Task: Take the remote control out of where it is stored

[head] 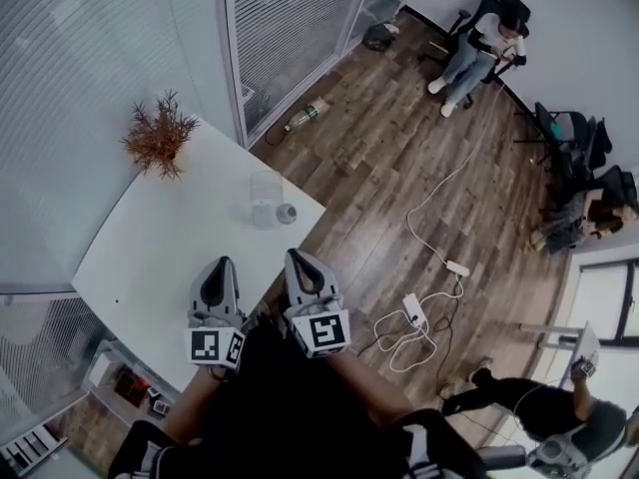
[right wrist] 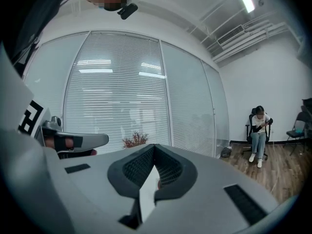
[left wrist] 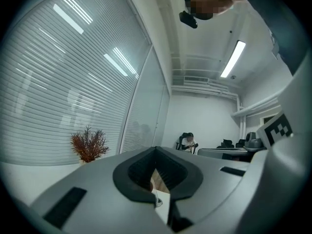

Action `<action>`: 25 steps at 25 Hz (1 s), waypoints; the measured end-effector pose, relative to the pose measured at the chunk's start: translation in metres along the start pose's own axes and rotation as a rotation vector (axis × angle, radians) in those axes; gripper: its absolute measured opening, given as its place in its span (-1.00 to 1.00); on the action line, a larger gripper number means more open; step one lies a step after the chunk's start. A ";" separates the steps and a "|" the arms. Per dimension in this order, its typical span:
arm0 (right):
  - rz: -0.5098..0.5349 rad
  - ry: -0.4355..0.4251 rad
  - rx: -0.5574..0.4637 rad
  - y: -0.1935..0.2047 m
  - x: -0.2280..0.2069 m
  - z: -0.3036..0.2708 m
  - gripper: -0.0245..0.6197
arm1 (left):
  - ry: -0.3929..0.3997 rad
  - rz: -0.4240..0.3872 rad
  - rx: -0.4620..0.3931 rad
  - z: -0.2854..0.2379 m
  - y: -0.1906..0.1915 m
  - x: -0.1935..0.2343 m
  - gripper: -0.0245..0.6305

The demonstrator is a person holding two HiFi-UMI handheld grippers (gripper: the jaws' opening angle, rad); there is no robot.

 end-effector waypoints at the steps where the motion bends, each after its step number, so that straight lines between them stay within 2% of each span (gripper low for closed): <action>1: 0.001 -0.002 0.008 0.004 -0.002 -0.005 -0.92 | -0.003 -0.002 0.002 -0.003 0.000 0.001 -0.91; 4: 0.000 0.001 0.024 0.018 -0.007 -0.022 -0.92 | -0.006 -0.015 0.014 -0.012 0.006 0.007 -0.91; 11: -0.013 0.023 0.125 0.067 -0.014 -0.051 -0.90 | -0.031 0.012 0.055 -0.035 0.025 0.019 -0.91; 17: -0.030 0.057 0.205 0.113 -0.024 -0.079 -0.72 | -0.028 0.041 0.086 -0.055 0.044 0.029 -0.91; 21: -0.048 0.066 0.287 0.147 -0.023 -0.096 -0.45 | -0.029 0.053 0.111 -0.061 0.057 0.038 -0.91; 25: -0.070 0.094 0.344 0.178 -0.022 -0.111 -0.27 | -0.044 0.068 0.133 -0.064 0.070 0.045 -0.91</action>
Point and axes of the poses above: the fingertips, and each gripper's own axes: z backward along the fingers, x to its left, y out of its underside, the point moved 3 cm from there along z, backward along the fingers, and after that the axes turned 11 degrees about -x, right-handed, at the moved point
